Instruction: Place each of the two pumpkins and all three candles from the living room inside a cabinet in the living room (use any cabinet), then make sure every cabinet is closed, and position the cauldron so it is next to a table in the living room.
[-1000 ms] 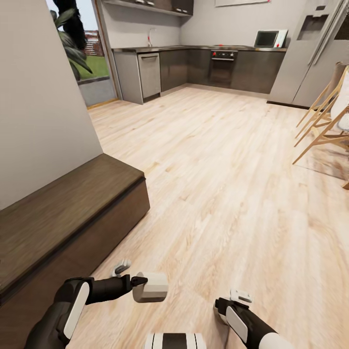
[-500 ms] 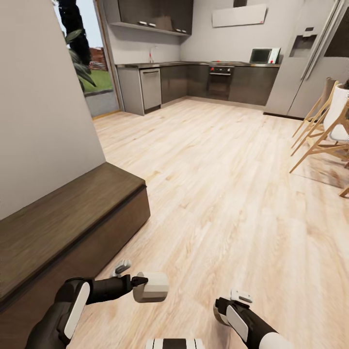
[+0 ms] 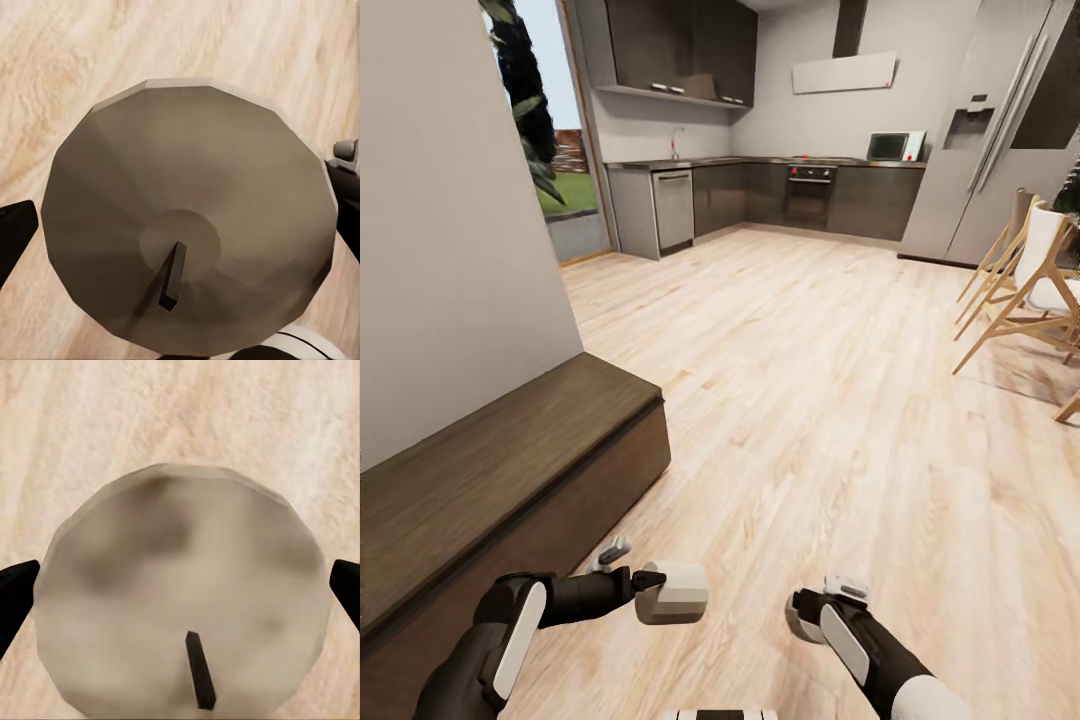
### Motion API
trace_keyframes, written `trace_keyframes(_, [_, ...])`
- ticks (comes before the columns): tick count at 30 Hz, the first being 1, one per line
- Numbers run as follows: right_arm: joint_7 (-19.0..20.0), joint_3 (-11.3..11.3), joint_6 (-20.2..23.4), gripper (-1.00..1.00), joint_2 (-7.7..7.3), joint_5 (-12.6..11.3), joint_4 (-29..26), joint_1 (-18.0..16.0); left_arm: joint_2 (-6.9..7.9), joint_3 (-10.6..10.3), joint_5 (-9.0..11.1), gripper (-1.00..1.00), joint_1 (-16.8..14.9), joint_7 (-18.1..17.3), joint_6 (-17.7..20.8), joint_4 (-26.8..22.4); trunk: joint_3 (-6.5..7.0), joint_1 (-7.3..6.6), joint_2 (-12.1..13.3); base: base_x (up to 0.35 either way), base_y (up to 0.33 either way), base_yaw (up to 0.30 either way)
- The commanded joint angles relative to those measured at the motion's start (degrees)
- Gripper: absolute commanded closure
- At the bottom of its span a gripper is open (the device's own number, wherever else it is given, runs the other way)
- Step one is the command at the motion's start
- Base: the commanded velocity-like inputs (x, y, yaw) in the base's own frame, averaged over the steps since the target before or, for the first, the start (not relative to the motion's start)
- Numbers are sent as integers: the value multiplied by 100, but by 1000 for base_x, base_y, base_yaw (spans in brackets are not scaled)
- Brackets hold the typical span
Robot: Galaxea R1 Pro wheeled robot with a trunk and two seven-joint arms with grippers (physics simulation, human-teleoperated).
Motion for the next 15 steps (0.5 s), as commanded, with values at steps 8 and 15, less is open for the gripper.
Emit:
trace_keyframes(8, [10,-1,64,100,-7,-15,-253,41,0,-3,0,100,1,0,0,-1,177,-20,11,0,0,0])
trace_keyframes(15, [10,-9,76,100,-10,-18,-257,42,-14,-5,-4,100,1,27,-6,31,328,-57,59,0,0,0])
